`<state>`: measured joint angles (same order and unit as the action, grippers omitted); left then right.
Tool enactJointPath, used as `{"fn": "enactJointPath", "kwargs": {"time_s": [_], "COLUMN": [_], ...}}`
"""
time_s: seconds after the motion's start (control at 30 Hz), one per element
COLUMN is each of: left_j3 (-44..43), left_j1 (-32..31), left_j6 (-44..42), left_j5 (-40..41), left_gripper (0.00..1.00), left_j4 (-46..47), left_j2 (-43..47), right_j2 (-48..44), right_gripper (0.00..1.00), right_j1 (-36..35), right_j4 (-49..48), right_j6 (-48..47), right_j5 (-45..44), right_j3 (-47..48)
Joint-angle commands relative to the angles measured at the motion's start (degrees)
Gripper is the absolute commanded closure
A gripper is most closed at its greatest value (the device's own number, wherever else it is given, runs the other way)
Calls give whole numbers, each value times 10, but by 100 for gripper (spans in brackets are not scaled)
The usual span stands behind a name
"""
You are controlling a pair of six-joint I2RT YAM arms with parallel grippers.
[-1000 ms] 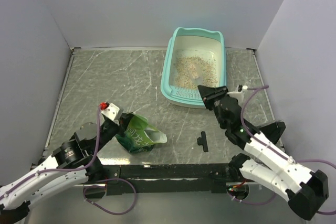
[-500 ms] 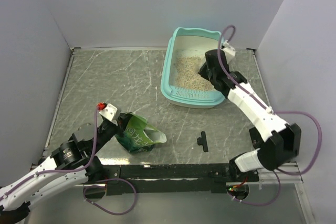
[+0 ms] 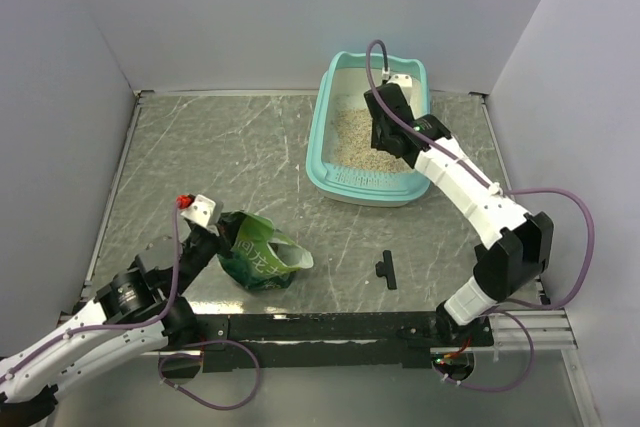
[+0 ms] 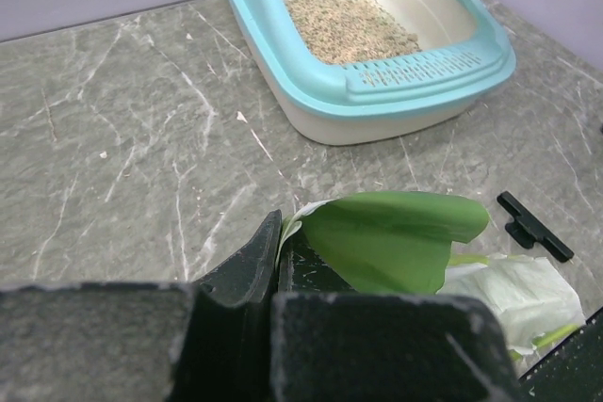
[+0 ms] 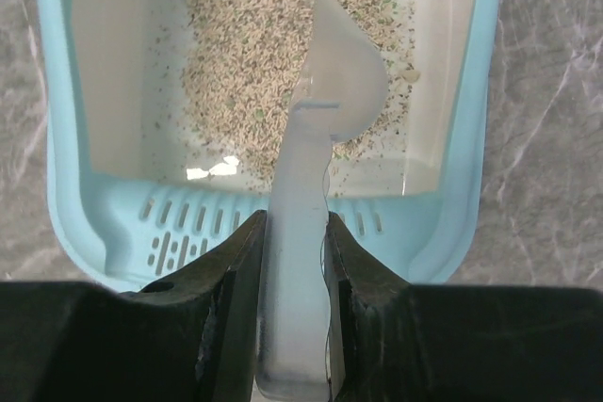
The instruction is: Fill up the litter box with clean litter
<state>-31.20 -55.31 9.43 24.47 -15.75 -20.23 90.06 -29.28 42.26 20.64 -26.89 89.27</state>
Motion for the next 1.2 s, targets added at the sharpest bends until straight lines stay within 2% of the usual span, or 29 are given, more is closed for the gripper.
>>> {"fn": "enactJointPath", "kwargs": {"time_s": [0.0, 0.17, 0.3, 0.4, 0.47, 0.6, 0.67, 0.73, 0.9, 1.17], "left_j3": [-23, -22, -19, -18, -16, -16, -16, -16, -16, -16], "left_j1": [2, 3, 8, 14, 20, 27, 31, 33, 38, 41], "left_j6": [12, 12, 10, 9, 10, 10, 10, 10, 8, 4], "left_j5": [58, 101, 117, 124, 122, 118, 117, 114, 114, 104], "left_gripper": [99, 99, 99, 99, 99, 99, 99, 99, 99, 99], "left_j4": [-1, -2, 1, 4, 5, 6, 5, 6, 4, 3], "left_j2": [21, 43, 66, 76, 80, 84, 86, 88, 90, 76], "right_j2": [-72, -123, -165, -161, -148, -69, -39, 19, 120, 221], "right_gripper": [100, 100, 100, 100, 100, 100, 100, 100, 100, 100], "right_j1": [-18, -48, -85, -96, -111, -116, -119, -124, -144, -147], "right_j4": [1, -16, -75, -128, -168, -233, -309, -342, -448, -449], "right_j6": [-49, -85, -118, -133, -142, -139, -130, -119, -99, -95], "right_j5": [-2, 115, 192, 283, 309, 364, 385, 397, 368, 365], "right_j3": [20, -12, -56, -76, -82, -86, -109, -111, -113, -75]}}
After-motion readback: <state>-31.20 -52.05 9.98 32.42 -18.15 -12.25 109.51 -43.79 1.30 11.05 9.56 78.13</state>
